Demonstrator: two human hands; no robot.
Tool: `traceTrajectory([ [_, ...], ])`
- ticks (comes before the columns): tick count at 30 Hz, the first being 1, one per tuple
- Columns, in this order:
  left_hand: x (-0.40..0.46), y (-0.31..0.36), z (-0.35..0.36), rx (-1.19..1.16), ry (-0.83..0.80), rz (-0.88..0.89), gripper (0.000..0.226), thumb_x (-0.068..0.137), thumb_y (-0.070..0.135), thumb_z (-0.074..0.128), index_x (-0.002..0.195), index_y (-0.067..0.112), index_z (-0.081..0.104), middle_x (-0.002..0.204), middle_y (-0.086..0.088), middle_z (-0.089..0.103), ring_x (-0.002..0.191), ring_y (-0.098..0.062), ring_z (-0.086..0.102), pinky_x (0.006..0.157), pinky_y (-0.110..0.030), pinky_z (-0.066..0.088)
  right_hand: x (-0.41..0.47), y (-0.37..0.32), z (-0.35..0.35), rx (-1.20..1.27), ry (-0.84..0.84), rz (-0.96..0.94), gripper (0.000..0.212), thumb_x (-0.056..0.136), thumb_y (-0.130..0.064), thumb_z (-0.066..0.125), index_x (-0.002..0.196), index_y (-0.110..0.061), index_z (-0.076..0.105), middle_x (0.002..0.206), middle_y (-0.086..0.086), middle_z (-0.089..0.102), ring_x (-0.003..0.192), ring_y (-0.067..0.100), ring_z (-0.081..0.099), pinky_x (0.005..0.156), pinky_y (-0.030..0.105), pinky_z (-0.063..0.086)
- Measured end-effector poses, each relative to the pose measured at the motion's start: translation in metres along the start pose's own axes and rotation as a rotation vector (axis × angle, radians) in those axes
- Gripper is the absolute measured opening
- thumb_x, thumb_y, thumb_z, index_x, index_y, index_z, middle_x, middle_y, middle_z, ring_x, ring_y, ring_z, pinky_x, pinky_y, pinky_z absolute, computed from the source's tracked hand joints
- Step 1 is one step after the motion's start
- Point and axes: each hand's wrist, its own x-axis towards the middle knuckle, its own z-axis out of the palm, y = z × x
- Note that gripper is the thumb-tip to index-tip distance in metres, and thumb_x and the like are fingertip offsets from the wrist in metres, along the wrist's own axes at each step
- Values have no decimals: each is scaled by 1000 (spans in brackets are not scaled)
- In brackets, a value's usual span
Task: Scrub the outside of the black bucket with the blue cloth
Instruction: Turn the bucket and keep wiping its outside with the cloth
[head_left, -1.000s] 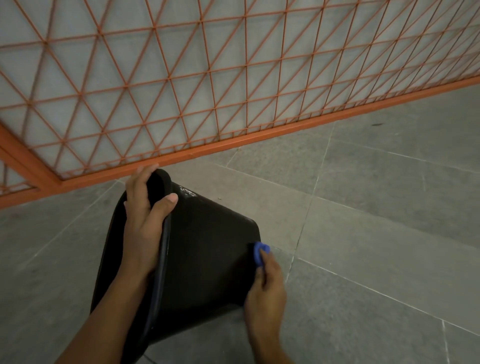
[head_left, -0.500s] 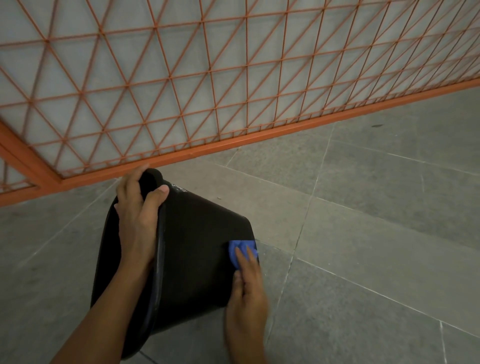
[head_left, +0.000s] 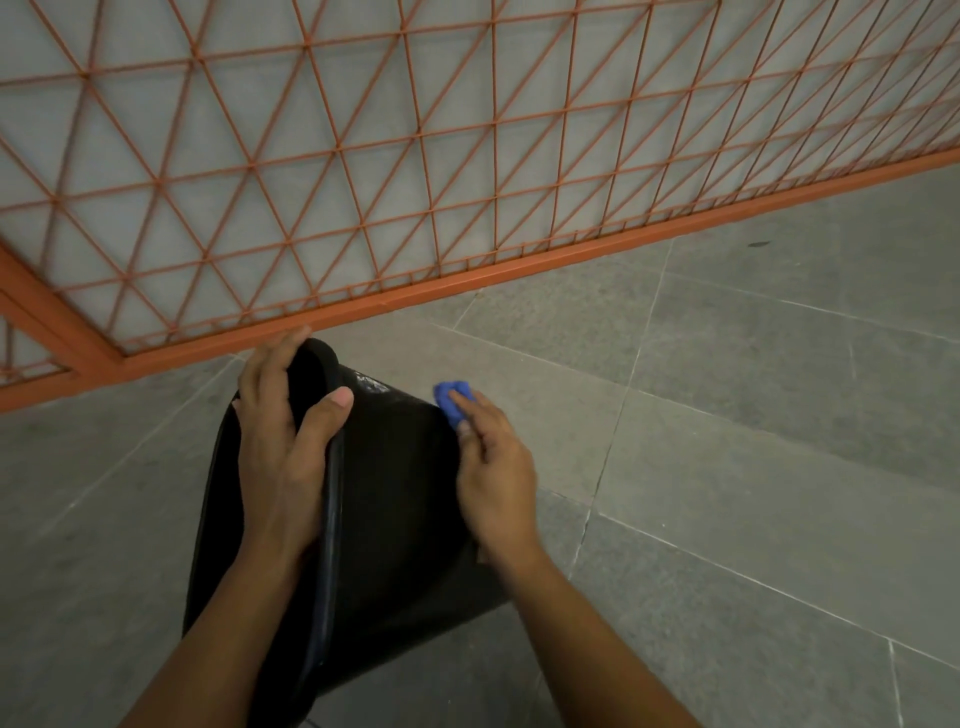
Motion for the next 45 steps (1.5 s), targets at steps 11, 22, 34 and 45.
traceTrajectory([
  [11, -4, 4, 1, 14, 1, 21, 62, 72, 51, 43, 130, 29, 45, 142, -7, 41, 133, -23, 36, 109, -38, 29, -78, 56, 5, -41, 254, 340, 42, 94, -8, 43, 132, -24, 39, 142, -7, 36, 129, 8, 36, 106, 9, 17],
  [22, 4, -5, -5, 52, 17, -29, 72, 69, 55, 42, 132, 21, 47, 141, -8, 42, 129, -25, 38, 99, -33, 30, -129, -40, 31, -452, -297, -259, 46, 99, -32, 0, 144, -22, -1, 152, -7, 4, 132, 7, 34, 92, 3, 34],
  [34, -7, -1, -4, 79, -48, 81, 43, 81, 54, 39, 124, 53, 34, 142, 10, 36, 133, -16, 35, 112, -50, 28, -45, -77, 15, 59, -36, -139, 40, 97, -18, 37, 134, -33, 41, 143, -23, 34, 127, -20, 19, 108, 7, 17],
  [45, -16, 3, -14, -13, -212, 230, 56, 80, 39, 47, 134, 30, 38, 147, -6, 37, 139, -13, 31, 114, -26, 25, -49, -71, -1, 95, -50, -253, 37, 96, -10, 39, 130, -19, 49, 140, -10, 44, 131, -7, 29, 111, 22, 27],
])
